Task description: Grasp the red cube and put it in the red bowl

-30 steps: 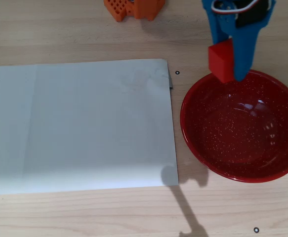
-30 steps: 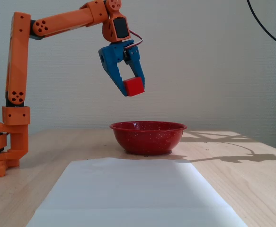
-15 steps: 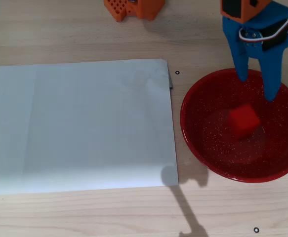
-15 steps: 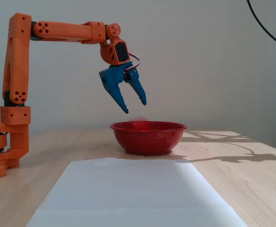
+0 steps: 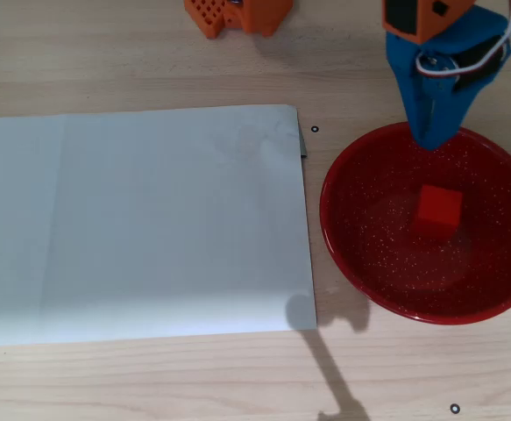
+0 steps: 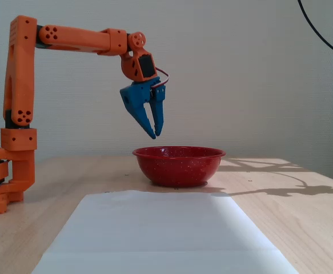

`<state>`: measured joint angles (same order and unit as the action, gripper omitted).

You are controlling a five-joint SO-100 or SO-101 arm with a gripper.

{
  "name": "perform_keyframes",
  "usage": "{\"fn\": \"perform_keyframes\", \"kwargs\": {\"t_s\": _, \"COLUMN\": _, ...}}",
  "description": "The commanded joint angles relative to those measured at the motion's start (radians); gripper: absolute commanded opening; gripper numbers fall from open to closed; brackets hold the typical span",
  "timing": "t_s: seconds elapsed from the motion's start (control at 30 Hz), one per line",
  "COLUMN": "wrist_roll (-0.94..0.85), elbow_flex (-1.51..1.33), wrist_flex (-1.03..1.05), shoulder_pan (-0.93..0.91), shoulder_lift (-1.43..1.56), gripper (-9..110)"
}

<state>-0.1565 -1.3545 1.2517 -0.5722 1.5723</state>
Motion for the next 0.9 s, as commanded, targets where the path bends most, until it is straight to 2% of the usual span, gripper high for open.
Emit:
{"fn": "perform_keyframes", "kwargs": {"t_s": 0.0, "wrist_roll": 0.020, "elbow_flex": 0.071, "wrist_flex": 0.026, "shoulder_pan": 0.091, "shoulder_lift": 0.222, "gripper": 0}}
{"fn": "perform_keyframes", "kwargs": {"t_s": 0.43, "wrist_roll": -0.037, "elbow_flex": -0.209, "wrist_flex": 0.141, "shoulder_pan": 0.341, "shoulder_lift": 0.673, "gripper": 0}}
{"fn": "perform_keyframes", "kwargs": {"t_s": 0.6, "wrist_roll": -0.055, "elbow_flex": -0.465, "wrist_flex": 0.037, "shoulder_pan": 0.411, "shoulder_lift": 0.885, "gripper": 0}}
{"fn": "perform_keyframes", "kwargs": {"t_s": 0.87, "wrist_roll": -0.075, "elbow_flex": -0.992, "wrist_flex": -0.290, "shoulder_pan": 0.454, "shoulder_lift": 1.230, "gripper": 0}}
